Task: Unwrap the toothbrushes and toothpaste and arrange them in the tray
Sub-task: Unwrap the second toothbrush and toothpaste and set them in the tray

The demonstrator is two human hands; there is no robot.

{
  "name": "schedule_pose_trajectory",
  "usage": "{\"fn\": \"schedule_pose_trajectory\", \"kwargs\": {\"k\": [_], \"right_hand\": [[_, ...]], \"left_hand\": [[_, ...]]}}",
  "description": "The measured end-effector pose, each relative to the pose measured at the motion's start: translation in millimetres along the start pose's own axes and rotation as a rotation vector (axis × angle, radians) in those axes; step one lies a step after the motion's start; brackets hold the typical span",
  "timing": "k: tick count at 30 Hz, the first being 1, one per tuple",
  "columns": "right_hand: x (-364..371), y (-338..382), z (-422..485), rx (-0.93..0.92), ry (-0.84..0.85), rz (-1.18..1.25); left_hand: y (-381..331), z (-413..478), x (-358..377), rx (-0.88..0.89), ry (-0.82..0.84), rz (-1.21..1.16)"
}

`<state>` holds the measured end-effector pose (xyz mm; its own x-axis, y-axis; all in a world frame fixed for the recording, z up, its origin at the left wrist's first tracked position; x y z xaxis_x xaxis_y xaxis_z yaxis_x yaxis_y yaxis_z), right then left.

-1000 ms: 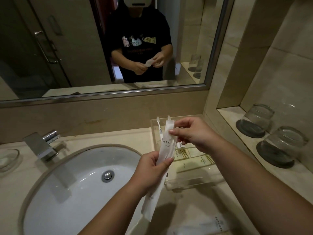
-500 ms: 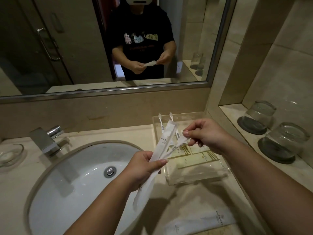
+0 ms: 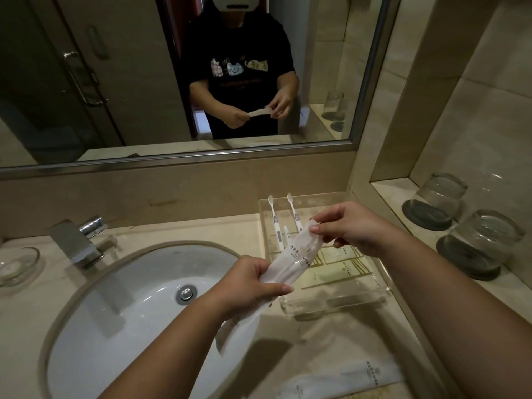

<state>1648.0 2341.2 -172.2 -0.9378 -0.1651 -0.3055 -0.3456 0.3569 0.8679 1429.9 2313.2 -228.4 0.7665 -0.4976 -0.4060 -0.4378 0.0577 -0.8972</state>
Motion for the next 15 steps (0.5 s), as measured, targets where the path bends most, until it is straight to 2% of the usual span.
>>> {"fn": "schedule_pose_trajectory", "kwargs": {"k": [4, 9, 15], "right_hand": [[-3.8, -9.4, 0.7, 0.035, 0.037, 0.014], [-19.7, -25.6, 1.0, -0.028, -0.199, -0.056], [-17.5, -76.6, -13.8, 0.037, -0.328, 0.019]], "left_hand": [[0.8, -2.5, 1.3, -0.012, 0.007, -0.012], [18.8, -19.6, -4.5, -0.130, -0.009, -0.085], [41.5, -40.6, -0.6, -0.201, -0.088, -0.223]]}}
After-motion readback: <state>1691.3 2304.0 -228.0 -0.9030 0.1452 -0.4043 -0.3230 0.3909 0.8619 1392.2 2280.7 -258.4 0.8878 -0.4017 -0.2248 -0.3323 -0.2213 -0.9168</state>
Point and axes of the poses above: each hand's wrist, its own z-axis towards the middle knuckle, its own x-axis out of the palm, y = z × x, the point moved 1 cm from there along z, towards the middle knuckle, and after that the axes turned 5 degrees about x, right-handed, at the moved point
